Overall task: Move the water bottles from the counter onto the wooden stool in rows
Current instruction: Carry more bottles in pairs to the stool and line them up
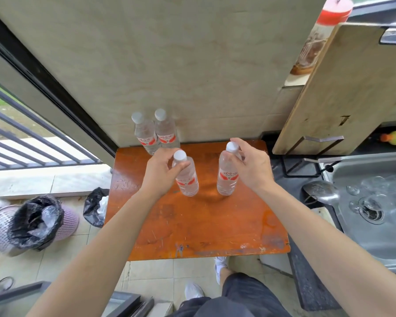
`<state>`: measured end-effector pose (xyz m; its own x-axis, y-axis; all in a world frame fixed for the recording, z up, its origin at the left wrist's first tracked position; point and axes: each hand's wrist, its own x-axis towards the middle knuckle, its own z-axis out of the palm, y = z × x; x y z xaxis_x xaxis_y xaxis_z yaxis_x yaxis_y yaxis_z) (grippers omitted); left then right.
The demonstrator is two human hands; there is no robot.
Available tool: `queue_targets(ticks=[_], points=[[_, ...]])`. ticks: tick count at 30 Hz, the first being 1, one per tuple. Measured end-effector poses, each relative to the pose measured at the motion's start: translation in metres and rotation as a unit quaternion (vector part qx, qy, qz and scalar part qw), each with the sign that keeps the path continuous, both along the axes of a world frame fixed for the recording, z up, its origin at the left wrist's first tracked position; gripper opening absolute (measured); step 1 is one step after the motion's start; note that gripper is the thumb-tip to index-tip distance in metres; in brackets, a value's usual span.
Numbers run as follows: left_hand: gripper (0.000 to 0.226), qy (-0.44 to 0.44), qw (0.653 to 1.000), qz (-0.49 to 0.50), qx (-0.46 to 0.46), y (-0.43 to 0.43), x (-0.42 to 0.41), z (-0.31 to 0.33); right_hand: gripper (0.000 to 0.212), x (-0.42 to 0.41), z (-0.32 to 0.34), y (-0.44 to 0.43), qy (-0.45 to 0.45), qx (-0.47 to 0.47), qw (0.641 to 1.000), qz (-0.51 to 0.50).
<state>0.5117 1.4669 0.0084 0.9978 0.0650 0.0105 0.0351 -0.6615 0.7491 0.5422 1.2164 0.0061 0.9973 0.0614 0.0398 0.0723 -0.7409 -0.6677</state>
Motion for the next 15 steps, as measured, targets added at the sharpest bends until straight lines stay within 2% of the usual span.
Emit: queue_targets(ticks=[2,6,11,15], points=[[0.029,-0.003,1.000,0.004,-0.002,-0.004,0.019,0.004,0.044,0.015,0.002,0.005,-0.002,-0.001,1.000,0.007],[0.041,0.016,1.000,0.009,0.009,-0.011,0.055,0.015,0.042,0.050,0.002,0.014,0.005,0.034,0.999,-0.010],[0.044,0.029,0.995,0.019,0.089,-0.011,0.098,0.028,0.043,0.086,0.004,0.023,0.000,0.051,0.999,0.000],[0.042,0.022,0.984,0.026,0.176,-0.006,0.120,0.033,0.041,0.112,0.002,0.034,0.000,0.029,0.999,0.014]])
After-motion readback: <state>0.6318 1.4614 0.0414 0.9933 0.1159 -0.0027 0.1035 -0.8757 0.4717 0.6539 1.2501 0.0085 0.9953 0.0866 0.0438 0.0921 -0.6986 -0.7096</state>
